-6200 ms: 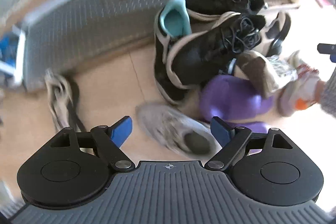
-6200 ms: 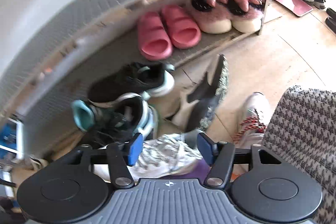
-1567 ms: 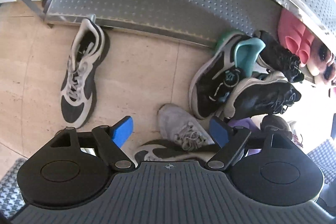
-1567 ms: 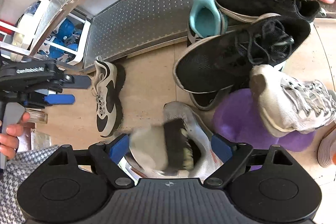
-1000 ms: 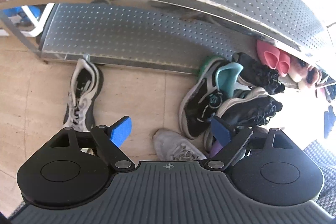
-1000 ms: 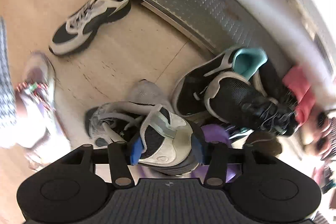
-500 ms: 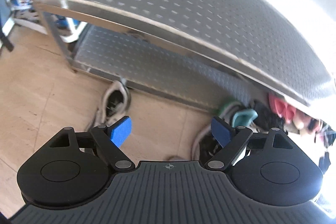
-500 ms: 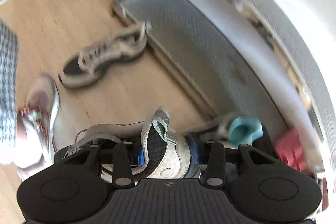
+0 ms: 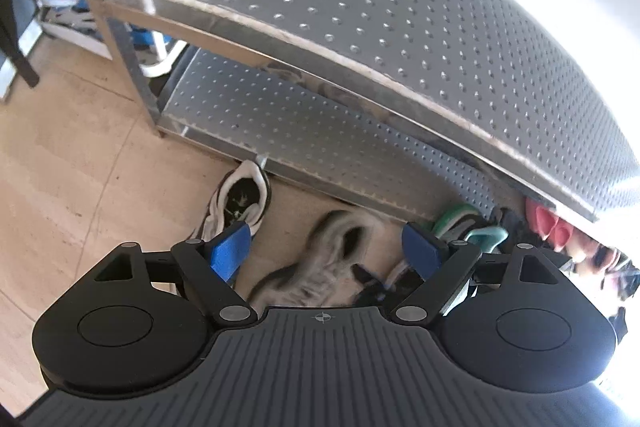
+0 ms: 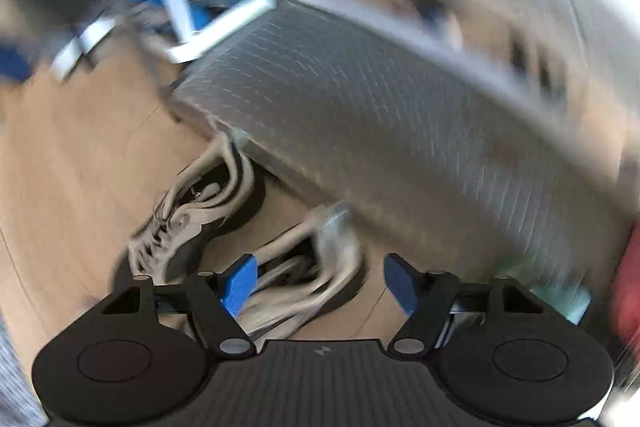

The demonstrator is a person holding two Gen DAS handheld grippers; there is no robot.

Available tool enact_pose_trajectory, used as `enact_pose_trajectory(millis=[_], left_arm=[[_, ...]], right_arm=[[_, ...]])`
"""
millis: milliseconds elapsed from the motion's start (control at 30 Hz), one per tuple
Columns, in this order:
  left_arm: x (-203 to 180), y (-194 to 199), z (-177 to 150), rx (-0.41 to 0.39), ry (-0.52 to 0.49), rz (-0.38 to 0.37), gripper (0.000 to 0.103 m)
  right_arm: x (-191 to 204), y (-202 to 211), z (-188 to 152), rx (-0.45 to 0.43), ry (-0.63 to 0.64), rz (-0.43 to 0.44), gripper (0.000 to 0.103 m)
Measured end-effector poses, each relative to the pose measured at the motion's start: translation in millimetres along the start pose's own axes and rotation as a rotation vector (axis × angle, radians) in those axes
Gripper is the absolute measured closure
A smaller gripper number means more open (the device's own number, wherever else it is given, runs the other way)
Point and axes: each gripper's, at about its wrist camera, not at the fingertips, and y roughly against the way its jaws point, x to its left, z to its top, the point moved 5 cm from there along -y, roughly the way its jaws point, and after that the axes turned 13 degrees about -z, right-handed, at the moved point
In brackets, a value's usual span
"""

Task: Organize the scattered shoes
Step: 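Carry the grey-and-white sneaker with the right gripper and set it beside the others at the rack base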

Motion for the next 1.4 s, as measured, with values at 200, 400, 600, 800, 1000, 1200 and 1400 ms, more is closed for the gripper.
enact_pose_trajectory(millis=[200,400,600,800,1000,1200,1400], left_arm=[[-6,-5,0,0.019,-0.028,0.001,0.016],[-5,-7,2,0.018,-0.035,-0.001,0.016],[6,-6,10,0.001,0.016,0.011,0.016],[8,-4,15,-0.016,0.046,0.003,0.016],[3,-6,13,0.001,0.028,0.005,0.016],[1,-3,9,-0.011,0.031,0.001,0.016],[-3,-1,3,-0.012,0.033,-0.004,0.016]], right_arm=[[-39,-51,-20,0.122,-0.473,-0.057,0.064],[-46,-94,-40,0.246,-0.643,-0.078,0.057],[-34,-139,-39,0.284,-0.522,-0.081,0.053],[16,-117,-19,0.218,-0.250,0.035,0.080],[45,-126,-9,0.321,-0.510,0.025,0.077],[9,-122,-25,0.333,-1.040,0.059,0.077],[38,-109,6,0.176,-0.640,0.014,0.059]])
